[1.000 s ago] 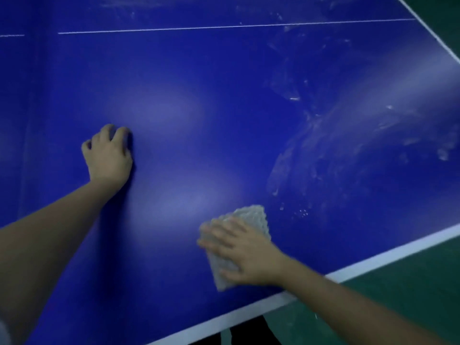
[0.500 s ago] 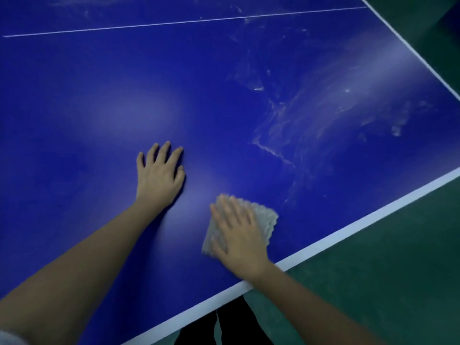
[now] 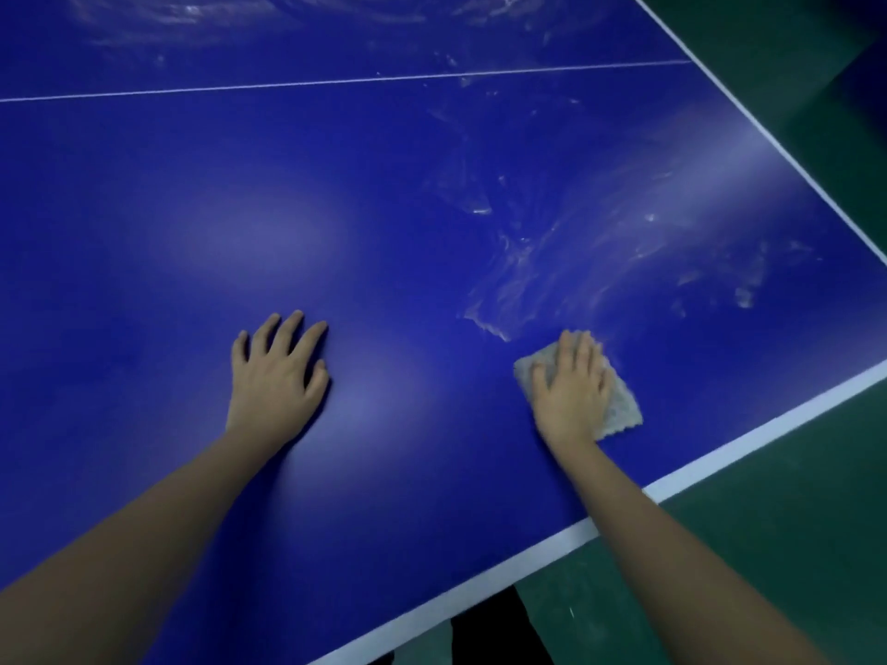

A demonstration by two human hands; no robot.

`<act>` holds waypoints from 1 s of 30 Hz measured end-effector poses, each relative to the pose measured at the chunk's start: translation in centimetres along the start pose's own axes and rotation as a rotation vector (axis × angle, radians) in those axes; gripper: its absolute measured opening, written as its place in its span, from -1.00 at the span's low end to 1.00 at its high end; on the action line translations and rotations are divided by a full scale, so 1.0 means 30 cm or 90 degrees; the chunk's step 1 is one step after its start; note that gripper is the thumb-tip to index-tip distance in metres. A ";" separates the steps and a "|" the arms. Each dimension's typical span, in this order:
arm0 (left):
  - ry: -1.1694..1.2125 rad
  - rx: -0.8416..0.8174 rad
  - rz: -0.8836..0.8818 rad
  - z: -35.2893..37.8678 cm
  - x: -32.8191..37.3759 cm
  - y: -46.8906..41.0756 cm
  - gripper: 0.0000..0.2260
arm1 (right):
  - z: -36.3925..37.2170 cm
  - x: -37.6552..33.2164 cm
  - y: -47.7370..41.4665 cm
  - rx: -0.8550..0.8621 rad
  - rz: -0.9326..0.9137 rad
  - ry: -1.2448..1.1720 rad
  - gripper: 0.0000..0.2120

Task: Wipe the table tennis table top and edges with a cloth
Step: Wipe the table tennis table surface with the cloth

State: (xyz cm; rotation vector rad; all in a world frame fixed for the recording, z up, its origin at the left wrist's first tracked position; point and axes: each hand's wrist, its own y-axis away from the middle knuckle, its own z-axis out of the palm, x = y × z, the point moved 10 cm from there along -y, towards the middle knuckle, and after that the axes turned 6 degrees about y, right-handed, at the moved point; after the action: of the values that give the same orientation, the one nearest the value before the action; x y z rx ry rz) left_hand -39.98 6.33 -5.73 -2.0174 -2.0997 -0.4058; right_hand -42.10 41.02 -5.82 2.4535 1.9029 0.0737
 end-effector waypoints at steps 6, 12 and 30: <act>-0.013 -0.016 -0.029 0.016 -0.001 -0.012 -0.47 | 0.043 -0.389 0.330 -0.034 -0.769 0.069 -0.42; -0.004 0.030 -0.126 0.008 0.134 -0.178 -0.46 | -0.007 -0.476 -0.308 -0.068 -0.751 0.067 -0.42; 0.000 0.072 -0.276 0.040 0.113 -0.505 -0.46 | -0.034 -0.846 -0.648 -0.077 -1.069 0.020 -0.44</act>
State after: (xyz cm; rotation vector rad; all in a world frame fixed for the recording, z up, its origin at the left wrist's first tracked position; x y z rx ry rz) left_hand -55.21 9.47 -6.61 -1.4927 -2.4944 -0.3413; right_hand -67.25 21.27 -6.33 0.2077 3.0038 0.1395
